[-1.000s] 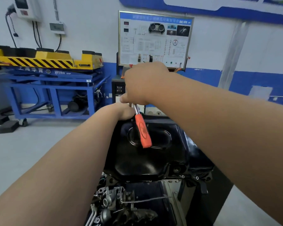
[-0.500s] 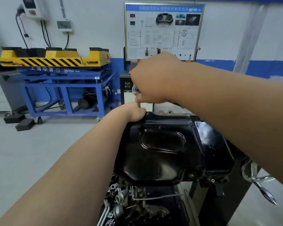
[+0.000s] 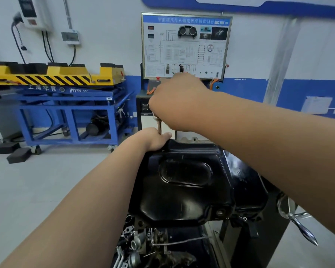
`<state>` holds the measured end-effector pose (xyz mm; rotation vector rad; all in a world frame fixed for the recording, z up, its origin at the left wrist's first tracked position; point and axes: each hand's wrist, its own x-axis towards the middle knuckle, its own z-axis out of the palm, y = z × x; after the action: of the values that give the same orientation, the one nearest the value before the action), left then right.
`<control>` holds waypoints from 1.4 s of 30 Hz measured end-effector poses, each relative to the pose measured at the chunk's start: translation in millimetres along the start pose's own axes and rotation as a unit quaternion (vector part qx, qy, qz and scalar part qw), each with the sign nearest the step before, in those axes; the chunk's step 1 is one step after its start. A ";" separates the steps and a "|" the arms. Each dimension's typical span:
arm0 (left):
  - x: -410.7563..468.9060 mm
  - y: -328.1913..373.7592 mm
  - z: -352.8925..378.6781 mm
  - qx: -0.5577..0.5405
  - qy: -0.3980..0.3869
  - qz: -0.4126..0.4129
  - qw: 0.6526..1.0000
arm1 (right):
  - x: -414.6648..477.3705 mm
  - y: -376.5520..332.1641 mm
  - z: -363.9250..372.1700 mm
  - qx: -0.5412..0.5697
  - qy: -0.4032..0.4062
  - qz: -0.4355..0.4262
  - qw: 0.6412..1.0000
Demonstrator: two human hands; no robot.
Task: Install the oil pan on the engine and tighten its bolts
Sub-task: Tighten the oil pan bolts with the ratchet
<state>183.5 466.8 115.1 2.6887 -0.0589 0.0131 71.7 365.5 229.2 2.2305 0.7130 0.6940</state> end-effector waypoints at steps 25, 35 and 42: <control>-1.5 -1.3 3.8 -0.013 0.012 0.035 0.999 | -0.9 -7.1 12.7 0.104 0.000 0.073 0.992; -2.5 -0.3 3.1 -0.031 0.023 0.067 0.997 | -1.2 -11.8 13.3 0.078 0.020 0.065 0.995; -6.0 -0.7 1.9 -0.032 0.022 0.038 0.999 | 1.0 -8.6 8.4 0.116 0.022 0.060 0.991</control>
<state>177.5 466.8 113.0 2.6199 -0.1448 0.0931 75.4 367.7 217.9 2.4943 0.7170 0.7535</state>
